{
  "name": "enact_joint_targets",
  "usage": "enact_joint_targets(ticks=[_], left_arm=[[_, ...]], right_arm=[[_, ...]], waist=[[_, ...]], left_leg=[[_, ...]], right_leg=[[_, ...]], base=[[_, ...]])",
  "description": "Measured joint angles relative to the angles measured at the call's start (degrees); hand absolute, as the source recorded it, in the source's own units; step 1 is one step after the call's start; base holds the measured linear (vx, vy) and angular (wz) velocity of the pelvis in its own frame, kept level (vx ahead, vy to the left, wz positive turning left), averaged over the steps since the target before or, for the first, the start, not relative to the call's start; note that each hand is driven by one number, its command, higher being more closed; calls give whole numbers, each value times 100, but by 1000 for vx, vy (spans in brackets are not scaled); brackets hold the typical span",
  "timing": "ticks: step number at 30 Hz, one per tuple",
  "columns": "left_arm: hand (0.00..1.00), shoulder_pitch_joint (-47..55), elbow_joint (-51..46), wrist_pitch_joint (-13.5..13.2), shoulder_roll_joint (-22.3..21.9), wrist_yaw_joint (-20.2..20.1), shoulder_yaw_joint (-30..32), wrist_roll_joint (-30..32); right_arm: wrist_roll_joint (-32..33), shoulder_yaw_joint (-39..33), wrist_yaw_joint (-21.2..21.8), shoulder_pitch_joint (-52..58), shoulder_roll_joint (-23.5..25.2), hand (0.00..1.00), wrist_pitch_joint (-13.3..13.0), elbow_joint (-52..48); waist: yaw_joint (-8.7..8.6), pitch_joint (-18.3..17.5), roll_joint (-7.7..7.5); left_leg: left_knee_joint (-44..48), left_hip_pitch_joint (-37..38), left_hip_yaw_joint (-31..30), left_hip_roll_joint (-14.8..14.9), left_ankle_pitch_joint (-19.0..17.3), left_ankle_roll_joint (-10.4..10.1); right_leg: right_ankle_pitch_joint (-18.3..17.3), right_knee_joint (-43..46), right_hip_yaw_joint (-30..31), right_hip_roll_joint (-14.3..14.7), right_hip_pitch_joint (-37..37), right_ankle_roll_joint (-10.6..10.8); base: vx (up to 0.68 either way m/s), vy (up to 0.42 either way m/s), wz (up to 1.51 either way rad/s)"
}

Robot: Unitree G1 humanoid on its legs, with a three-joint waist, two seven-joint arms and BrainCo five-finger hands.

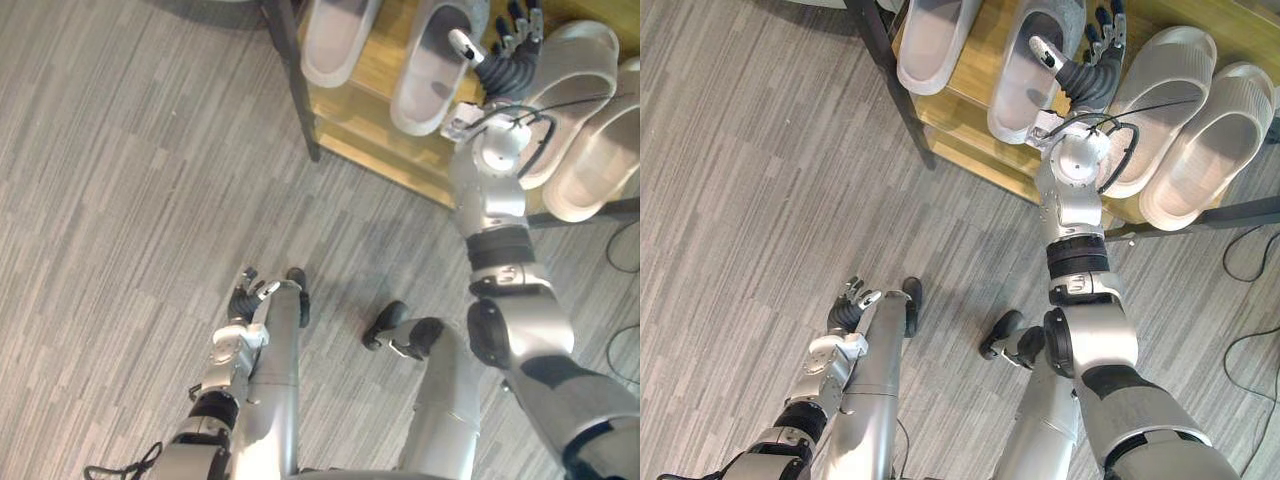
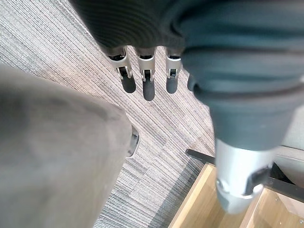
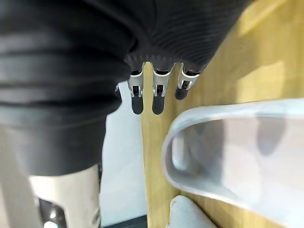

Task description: Organize the slippers on the shoe rack

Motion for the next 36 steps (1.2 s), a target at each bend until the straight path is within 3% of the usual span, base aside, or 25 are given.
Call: enact_joint_targets(ticks=[12, 24, 36], left_arm=[[0, 13, 208, 41, -109, 100, 147, 3], [0, 10, 213, 103, -245, 96, 359, 9], [0, -8, 195, 38, -362, 91, 369, 6]], right_arm=[[683, -137, 226, 90, 204, 0, -27, 303], [1336, 166, 711, 92, 232, 0, -158, 522], [1563, 131, 720, -138, 89, 0, -201, 950]], waist=[[47, -253, 10], [85, -253, 11], [137, -260, 26]], left_leg=[[-40, -20, -41, -13, 7, -14], [-180, -46, -194, -118, 111, -103], [-181, -215, -398, -256, 157, -176]], right_leg=[[-37, -14, -66, -12, 11, -39], [-99, -14, -248, -99, 78, -69], [-235, 90, -458, -220, 78, -103]], base=[[0, 2, 0], [-2, 13, 7], [11, 19, 10]])
